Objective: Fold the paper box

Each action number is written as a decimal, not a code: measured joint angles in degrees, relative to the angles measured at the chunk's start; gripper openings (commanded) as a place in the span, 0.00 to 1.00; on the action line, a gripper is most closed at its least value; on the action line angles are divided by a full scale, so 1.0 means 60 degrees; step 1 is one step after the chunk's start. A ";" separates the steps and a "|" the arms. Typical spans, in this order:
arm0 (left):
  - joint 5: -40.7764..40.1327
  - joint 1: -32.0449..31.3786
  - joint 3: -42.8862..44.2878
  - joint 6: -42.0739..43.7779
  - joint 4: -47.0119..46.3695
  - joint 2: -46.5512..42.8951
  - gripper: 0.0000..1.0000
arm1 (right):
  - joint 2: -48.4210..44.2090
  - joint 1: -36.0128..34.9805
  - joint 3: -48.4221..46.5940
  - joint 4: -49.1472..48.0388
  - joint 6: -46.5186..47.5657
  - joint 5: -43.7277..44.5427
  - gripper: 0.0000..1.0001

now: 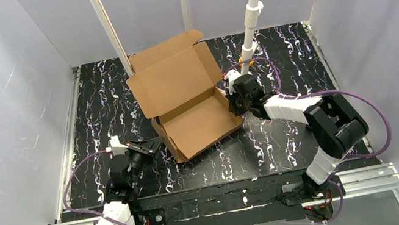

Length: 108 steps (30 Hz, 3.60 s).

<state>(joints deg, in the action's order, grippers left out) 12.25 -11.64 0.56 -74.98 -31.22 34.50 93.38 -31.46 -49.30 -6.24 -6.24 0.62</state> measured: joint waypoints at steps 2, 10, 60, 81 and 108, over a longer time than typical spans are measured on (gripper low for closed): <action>0.0036 0.0025 0.0000 0.0018 0.0073 0.0455 0.18 | 0.0011 0.0004 0.0000 0.0000 0.0000 -0.0004 0.01; 0.0401 0.0047 0.0004 0.0426 0.0499 0.1399 0.40 | 0.0018 0.0029 -0.0007 0.0000 0.0029 -0.0080 0.01; -0.1341 -0.2069 0.5905 0.2488 0.7027 0.5060 0.49 | 0.0080 -0.0076 -0.0033 -0.0029 0.0047 0.0080 0.01; -0.4947 -0.4095 0.9686 0.3326 1.1420 0.9038 0.28 | 0.0066 -0.0284 -0.0033 0.0040 0.0036 0.0120 0.01; -0.5701 -0.4331 0.9978 0.4098 1.2455 0.8437 0.65 | 0.0051 -0.0725 -0.0091 0.0390 0.0248 -0.0131 0.23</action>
<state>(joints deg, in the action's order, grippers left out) -21.96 -37.63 60.42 -50.39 43.51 85.12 93.69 -35.81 -49.84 -3.90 -4.75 -0.16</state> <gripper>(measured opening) 0.558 0.147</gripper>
